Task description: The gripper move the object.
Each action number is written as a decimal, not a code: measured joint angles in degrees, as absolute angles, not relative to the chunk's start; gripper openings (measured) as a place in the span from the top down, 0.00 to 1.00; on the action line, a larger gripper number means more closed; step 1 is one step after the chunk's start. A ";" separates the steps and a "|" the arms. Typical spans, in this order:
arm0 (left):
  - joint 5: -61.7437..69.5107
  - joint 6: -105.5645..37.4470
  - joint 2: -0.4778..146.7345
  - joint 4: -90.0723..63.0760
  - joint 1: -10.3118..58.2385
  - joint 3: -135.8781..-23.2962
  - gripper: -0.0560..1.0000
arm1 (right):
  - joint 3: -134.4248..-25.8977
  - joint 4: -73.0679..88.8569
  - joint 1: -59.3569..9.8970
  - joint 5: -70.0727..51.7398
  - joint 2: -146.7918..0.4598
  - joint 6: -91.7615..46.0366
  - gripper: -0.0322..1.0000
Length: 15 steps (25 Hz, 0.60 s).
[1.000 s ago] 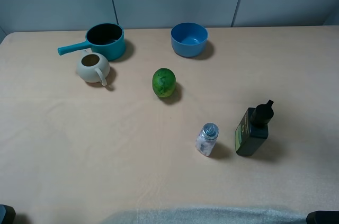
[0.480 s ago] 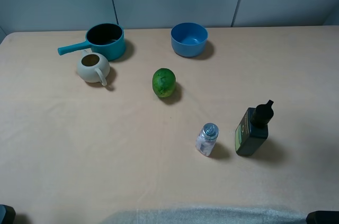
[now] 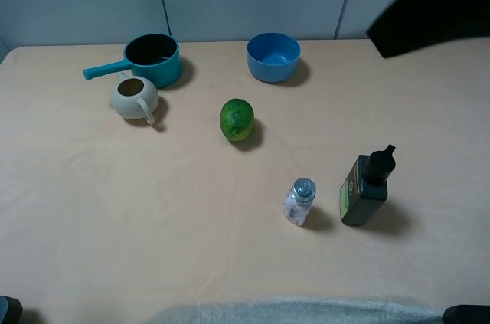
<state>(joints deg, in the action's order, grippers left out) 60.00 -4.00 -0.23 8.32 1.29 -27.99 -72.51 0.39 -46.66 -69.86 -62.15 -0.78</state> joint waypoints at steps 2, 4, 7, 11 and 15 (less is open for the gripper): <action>60.00 -4.00 -0.23 8.32 1.29 -27.99 0.01 | -68.68 0.00 -46.66 -69.89 -58.31 -0.72 0.30; 60.00 -4.00 -0.23 8.32 1.29 -27.99 0.01 | -65.61 0.00 -46.66 -69.89 -54.34 -0.61 0.30; 60.00 -4.00 -0.23 8.32 1.29 -27.99 0.01 | -61.69 0.00 -46.66 -69.89 -49.00 -0.55 0.30; 60.00 -4.00 -0.23 8.32 1.29 -27.99 0.01 | -57.94 -0.40 -46.66 -69.93 -42.34 -0.55 0.30; 60.00 -4.00 -0.23 8.32 1.29 -27.99 0.01 | -54.66 -2.68 -46.66 -69.93 -36.84 -0.55 0.30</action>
<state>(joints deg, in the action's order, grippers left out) 60.00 -4.00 -0.23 8.32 1.29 -27.99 -54.66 -2.68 -46.66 -69.93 -36.84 -0.55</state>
